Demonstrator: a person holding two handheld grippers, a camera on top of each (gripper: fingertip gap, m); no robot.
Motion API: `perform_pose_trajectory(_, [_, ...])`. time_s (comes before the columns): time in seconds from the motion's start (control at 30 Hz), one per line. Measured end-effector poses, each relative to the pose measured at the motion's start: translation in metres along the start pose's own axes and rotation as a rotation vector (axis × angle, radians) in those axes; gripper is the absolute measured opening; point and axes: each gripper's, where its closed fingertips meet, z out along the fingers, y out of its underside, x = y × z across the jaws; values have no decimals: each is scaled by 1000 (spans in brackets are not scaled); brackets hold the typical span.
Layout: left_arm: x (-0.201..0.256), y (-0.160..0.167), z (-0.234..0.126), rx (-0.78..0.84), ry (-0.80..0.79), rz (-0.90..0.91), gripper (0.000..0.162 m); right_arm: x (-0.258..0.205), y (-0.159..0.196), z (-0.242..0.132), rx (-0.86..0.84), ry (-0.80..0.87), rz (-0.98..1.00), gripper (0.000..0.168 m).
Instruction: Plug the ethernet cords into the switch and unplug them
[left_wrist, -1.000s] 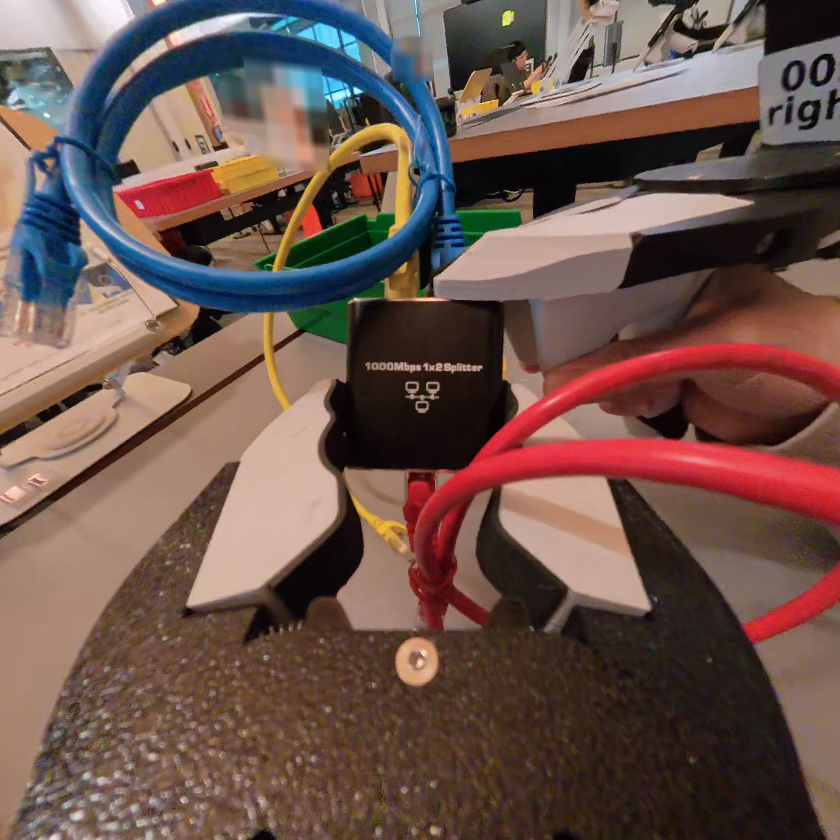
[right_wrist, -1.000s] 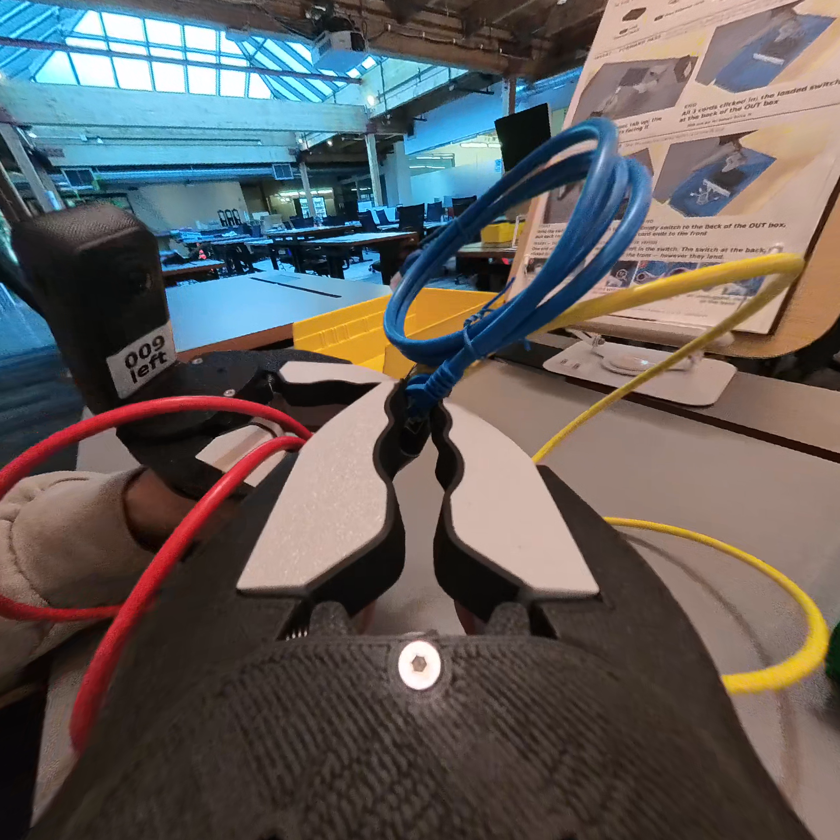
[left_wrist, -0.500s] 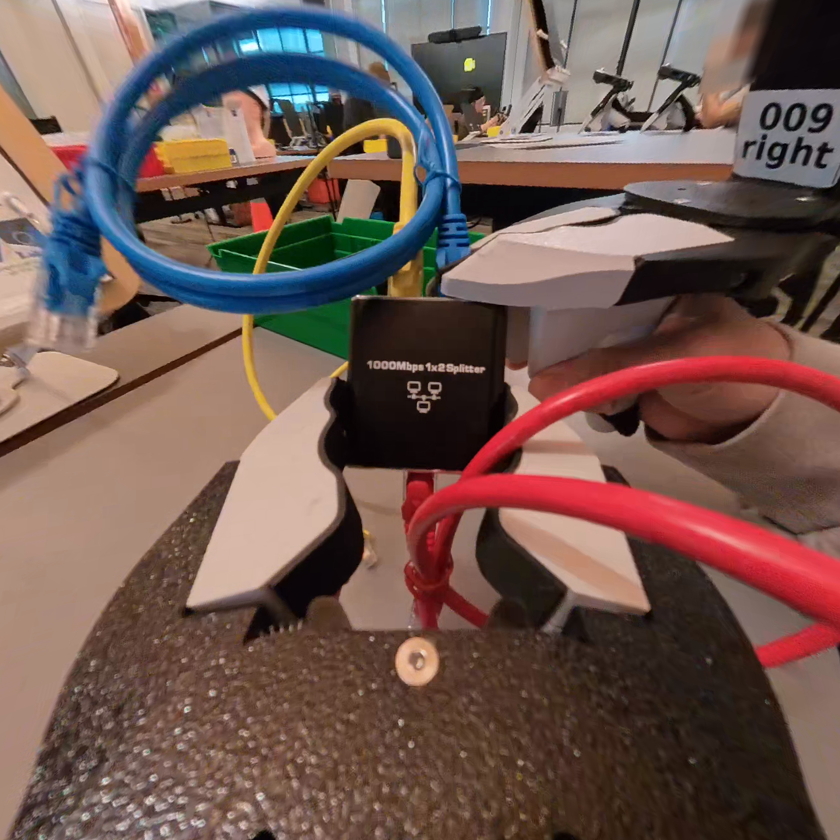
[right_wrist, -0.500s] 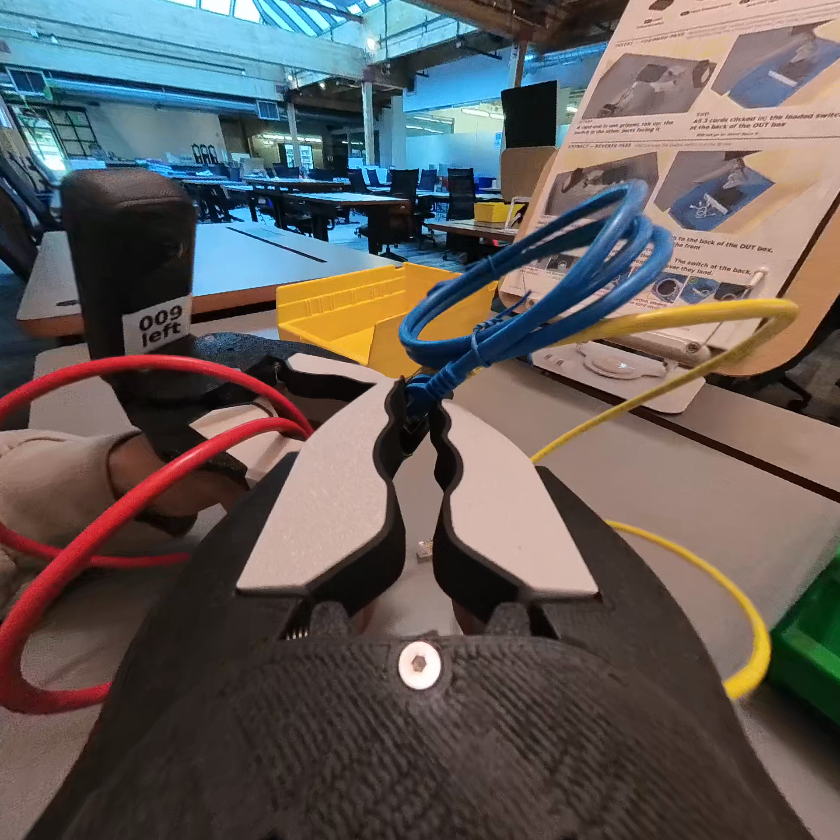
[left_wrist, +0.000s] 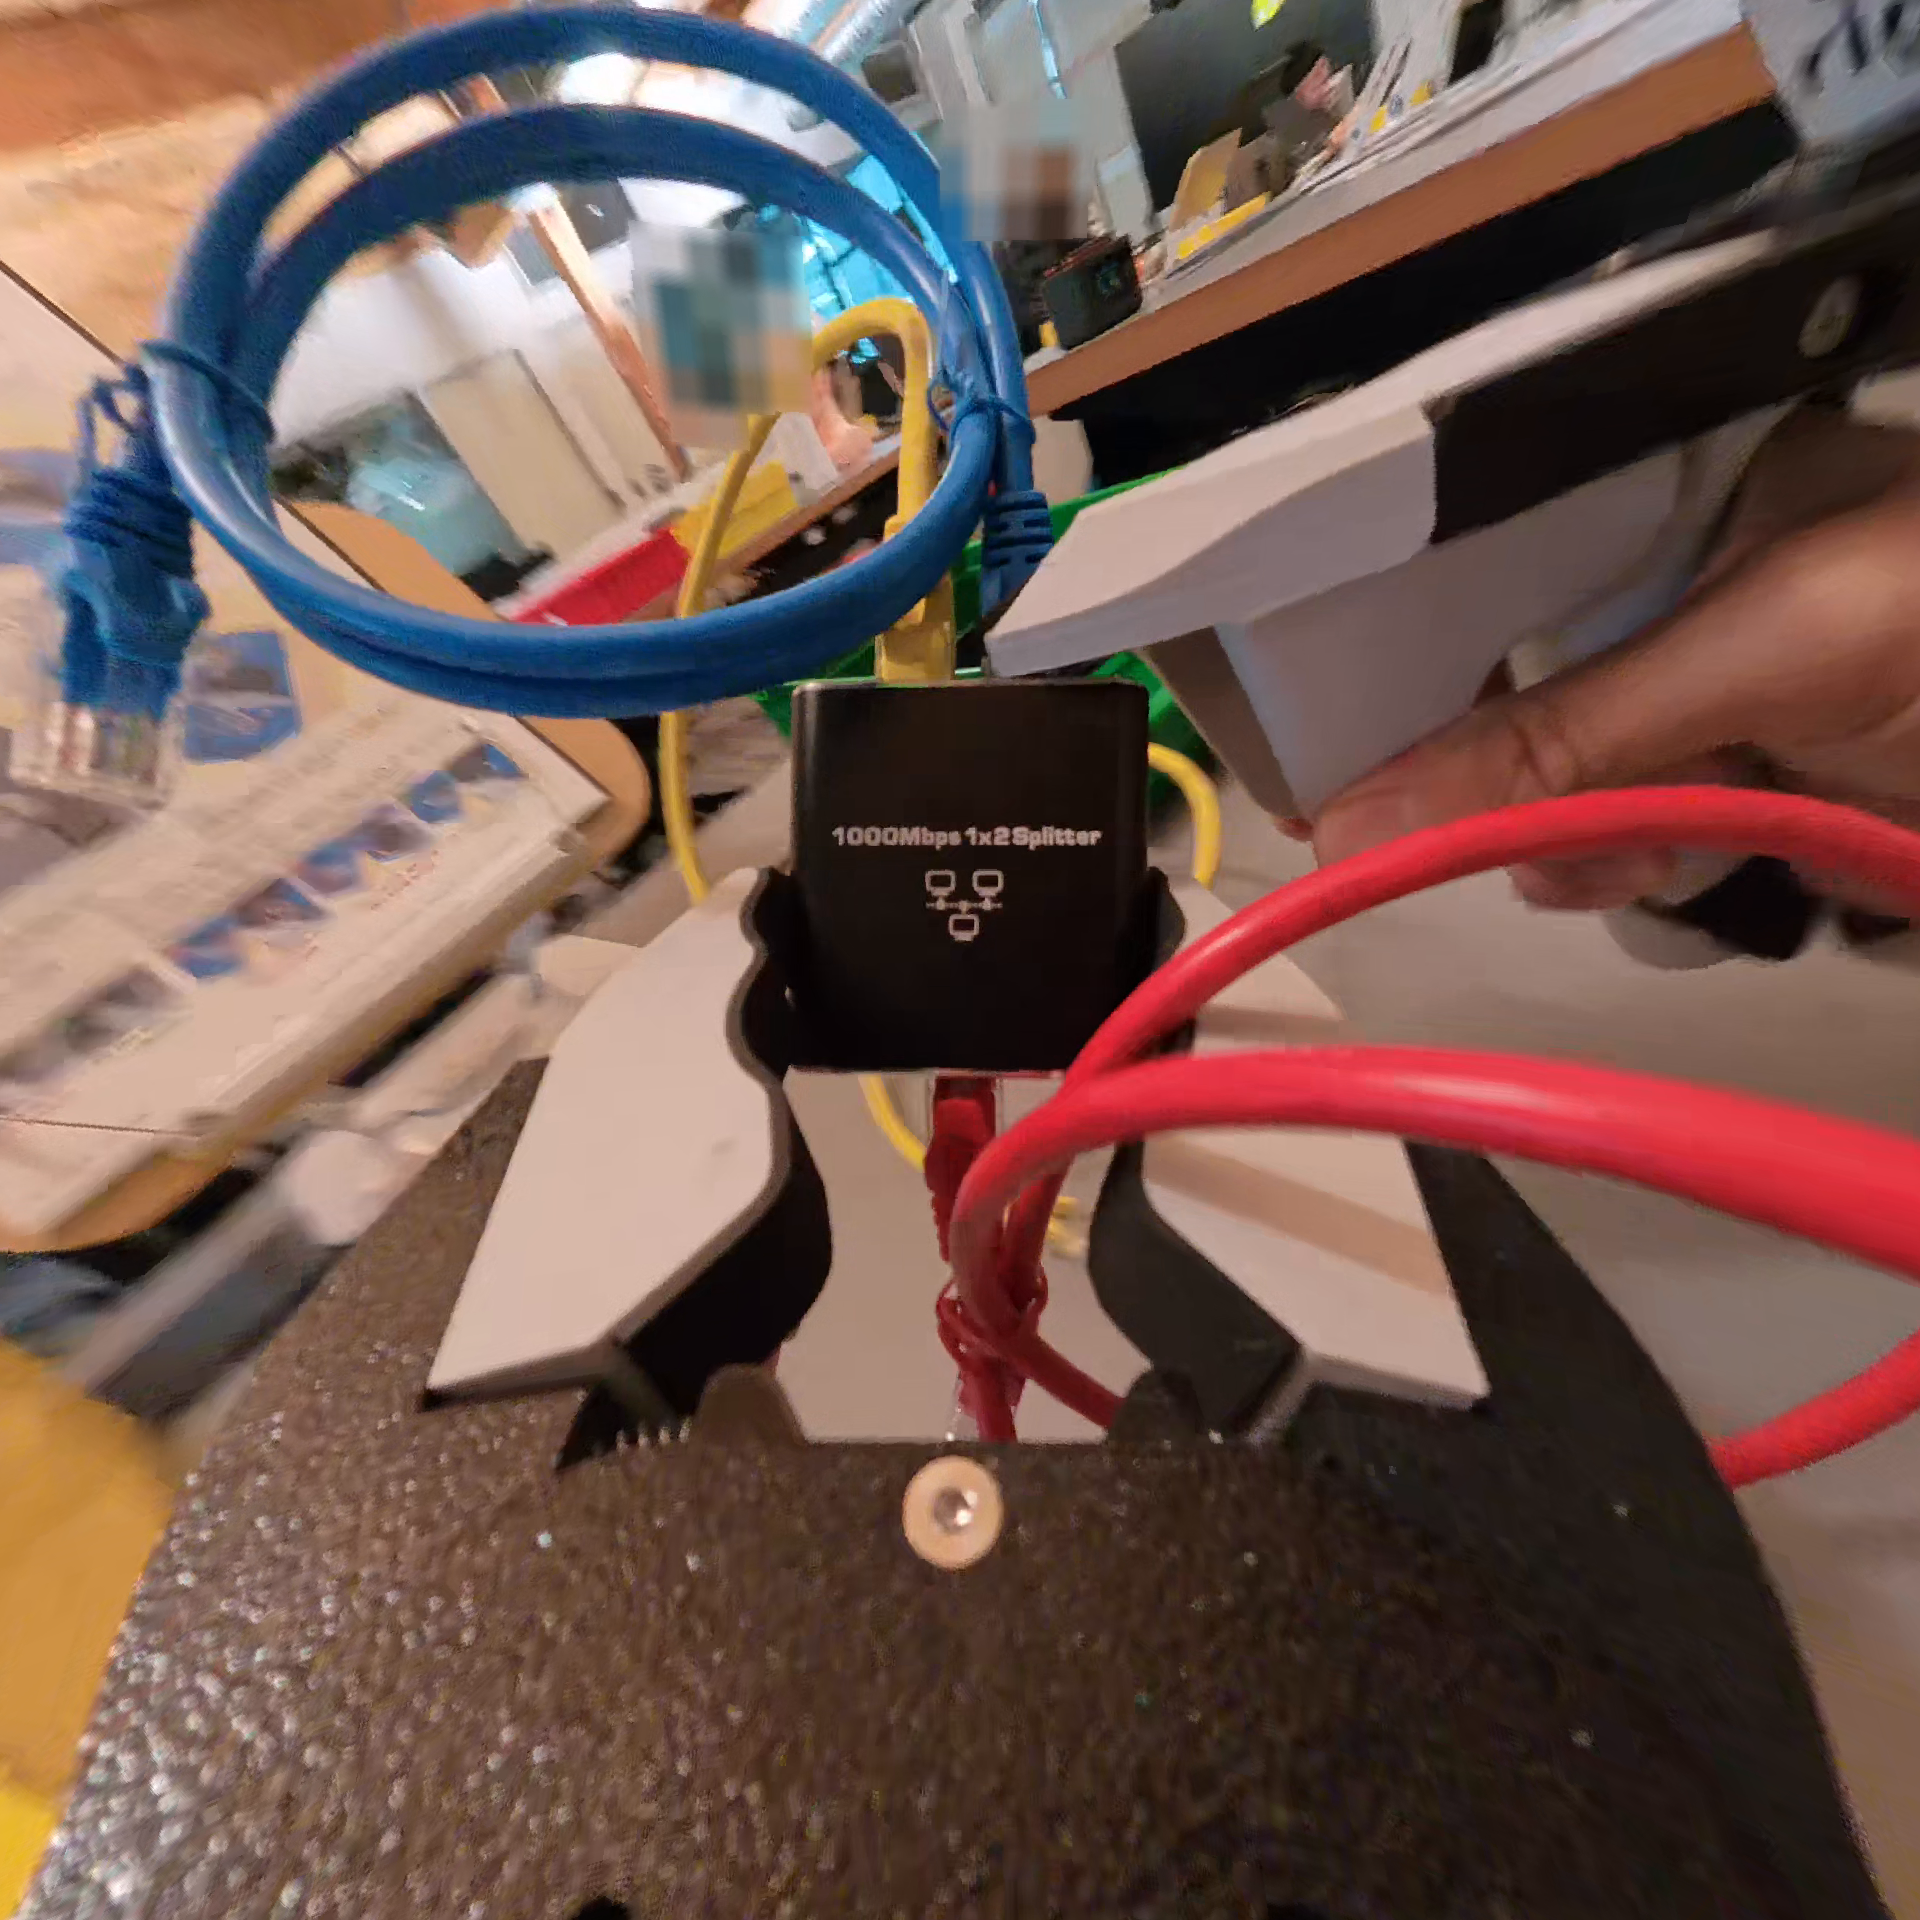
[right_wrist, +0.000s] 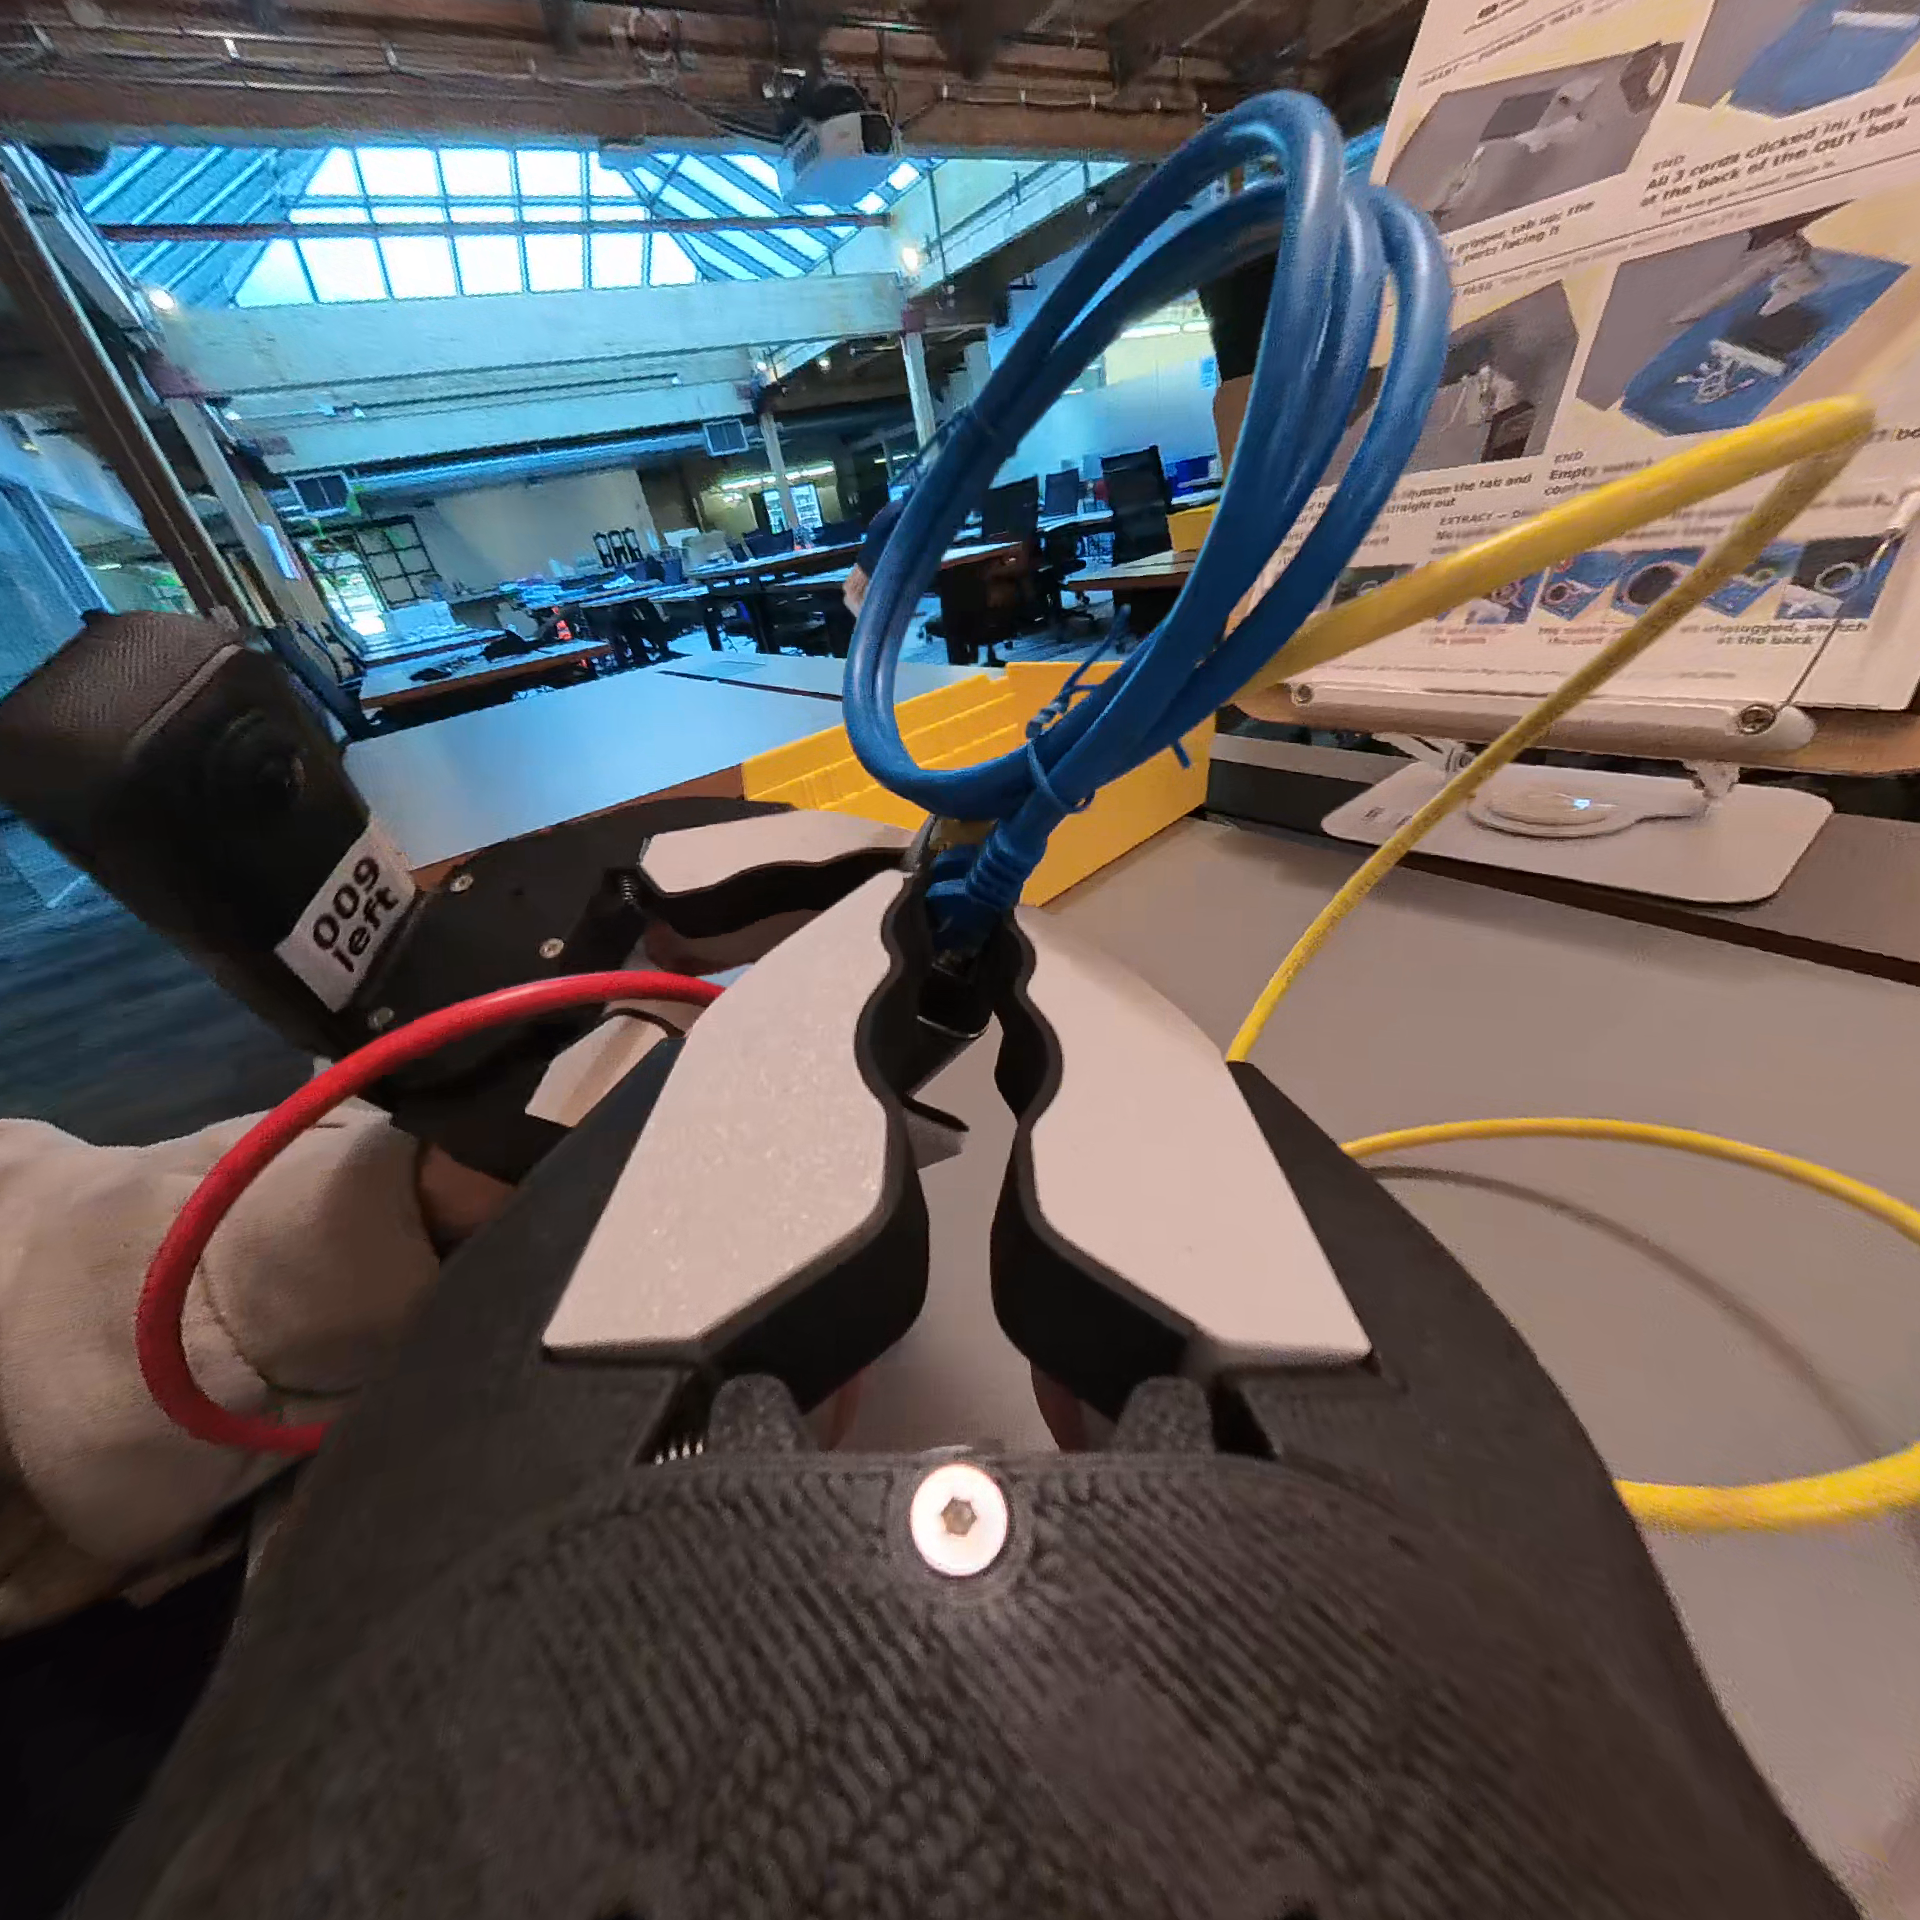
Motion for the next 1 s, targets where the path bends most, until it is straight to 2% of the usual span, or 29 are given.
perform_pose_trajectory(0.13, [12,3,3,14,148,-238,63,5,4,-1,-59,58,-93,13])
perform_pose_trajectory(0.37, [11,5,4,13,135,-205,63,5,5,-2,-61,47,-64,15])
perform_pose_trajectory(0.5, [18,6,5,25,221,-351,63,8,8,-2,-88,67,-109,13])
perform_pose_trajectory(0.67, [17,7,5,9,195,-291,63,9,9,-3,-87,62,-105,13])
perform_pose_trajectory(0.8, [21,10,6,17,256,-403,63,10,11,-2,-121,73,-149,13])
perform_pose_trajectory(0.87, [23,11,6,8,267,-392,63,10,13,-3,-139,76,-165,13])
perform_pose_trajectory(1.0, [15,9,4,-3,157,-200,64,7,11,-4,-93,40,-89,15])
